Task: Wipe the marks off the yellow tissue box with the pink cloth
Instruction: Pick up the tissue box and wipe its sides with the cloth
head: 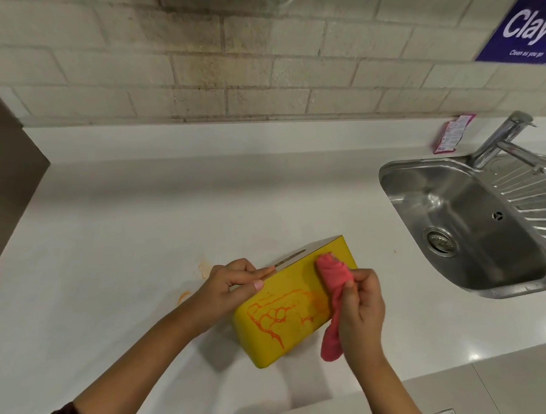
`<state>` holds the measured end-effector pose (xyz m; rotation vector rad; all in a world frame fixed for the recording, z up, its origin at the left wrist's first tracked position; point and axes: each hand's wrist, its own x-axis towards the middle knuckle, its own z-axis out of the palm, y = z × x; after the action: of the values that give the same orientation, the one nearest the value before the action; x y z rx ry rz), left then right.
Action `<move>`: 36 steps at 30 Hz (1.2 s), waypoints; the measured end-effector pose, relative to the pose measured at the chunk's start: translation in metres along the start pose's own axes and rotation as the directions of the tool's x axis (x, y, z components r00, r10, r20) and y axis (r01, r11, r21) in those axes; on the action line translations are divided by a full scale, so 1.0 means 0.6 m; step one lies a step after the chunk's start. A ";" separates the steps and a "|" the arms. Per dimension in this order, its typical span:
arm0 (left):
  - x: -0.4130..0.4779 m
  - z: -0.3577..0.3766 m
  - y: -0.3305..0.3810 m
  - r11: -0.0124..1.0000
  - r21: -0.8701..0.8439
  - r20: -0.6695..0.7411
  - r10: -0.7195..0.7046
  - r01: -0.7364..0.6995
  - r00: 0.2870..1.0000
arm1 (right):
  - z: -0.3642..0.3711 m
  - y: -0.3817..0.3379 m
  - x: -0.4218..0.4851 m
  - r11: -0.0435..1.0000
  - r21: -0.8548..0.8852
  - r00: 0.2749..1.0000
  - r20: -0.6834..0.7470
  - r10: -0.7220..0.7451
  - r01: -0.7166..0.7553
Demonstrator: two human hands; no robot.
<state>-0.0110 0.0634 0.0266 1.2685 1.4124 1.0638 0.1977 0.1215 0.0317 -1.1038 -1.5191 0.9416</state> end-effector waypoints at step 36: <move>0.004 0.012 -0.012 0.999 0.053 -0.047 -0.010 0.012 0.999 | 0.042 -0.002 -0.051 0.979 0.083 0.917 0.342 -0.205 0.188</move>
<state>-0.0053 0.0653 0.0181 1.2795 1.4897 1.0608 0.1756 0.0909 0.0192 -0.7552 -1.8459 1.0668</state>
